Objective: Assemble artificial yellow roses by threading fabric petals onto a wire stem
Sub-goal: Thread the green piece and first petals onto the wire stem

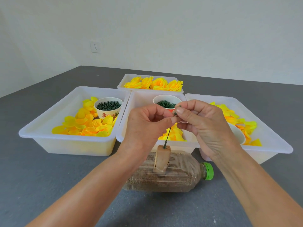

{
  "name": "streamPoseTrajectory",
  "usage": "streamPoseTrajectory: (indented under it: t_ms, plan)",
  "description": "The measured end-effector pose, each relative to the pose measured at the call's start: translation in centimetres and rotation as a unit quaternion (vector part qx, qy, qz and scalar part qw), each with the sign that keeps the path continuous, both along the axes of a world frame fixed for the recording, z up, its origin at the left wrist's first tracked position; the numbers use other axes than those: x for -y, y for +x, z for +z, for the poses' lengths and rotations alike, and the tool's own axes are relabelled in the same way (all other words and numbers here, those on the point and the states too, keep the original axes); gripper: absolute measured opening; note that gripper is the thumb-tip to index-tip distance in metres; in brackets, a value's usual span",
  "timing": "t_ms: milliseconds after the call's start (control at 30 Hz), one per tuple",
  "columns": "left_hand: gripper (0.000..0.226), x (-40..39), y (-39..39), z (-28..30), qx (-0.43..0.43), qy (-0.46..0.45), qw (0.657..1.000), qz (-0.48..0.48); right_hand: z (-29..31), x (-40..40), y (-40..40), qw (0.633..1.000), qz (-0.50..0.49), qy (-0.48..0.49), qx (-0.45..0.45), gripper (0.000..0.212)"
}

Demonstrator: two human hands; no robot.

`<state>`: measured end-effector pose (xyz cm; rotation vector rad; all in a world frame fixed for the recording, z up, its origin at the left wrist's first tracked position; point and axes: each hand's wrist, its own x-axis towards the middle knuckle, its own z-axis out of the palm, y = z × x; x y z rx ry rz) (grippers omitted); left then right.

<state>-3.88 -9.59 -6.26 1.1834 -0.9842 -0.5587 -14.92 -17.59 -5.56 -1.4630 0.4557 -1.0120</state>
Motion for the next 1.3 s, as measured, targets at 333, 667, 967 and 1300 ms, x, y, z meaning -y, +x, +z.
streamPoseTrajectory:
  t_ms: [333, 667, 967, 1300]
  plan:
    - [0.017, -0.03, -0.01, 0.04, 0.008, -0.003, 1.000, -0.003, -0.05, -0.01, 0.06, 0.998, -0.020, -0.056, -0.004, 0.017]
    - [0.015, 0.00, 0.03, 0.01, 0.004, -0.004, 1.000, -0.005, -0.42, 0.26, -0.36, 0.998, 0.017, -0.061, 0.016, 0.012]
    - [0.014, 0.06, 0.02, -0.09, -0.010, -0.004, 1.000, 0.001, -0.64, 0.46, -0.21, 0.999, 0.047, 0.018, 0.012, 0.019]
    - [0.018, 0.07, 0.08, -0.58, 0.004, 0.008, 1.000, 0.006, -0.80, 0.48, -0.16, 0.998, -0.007, -0.056, 0.011, 0.018]
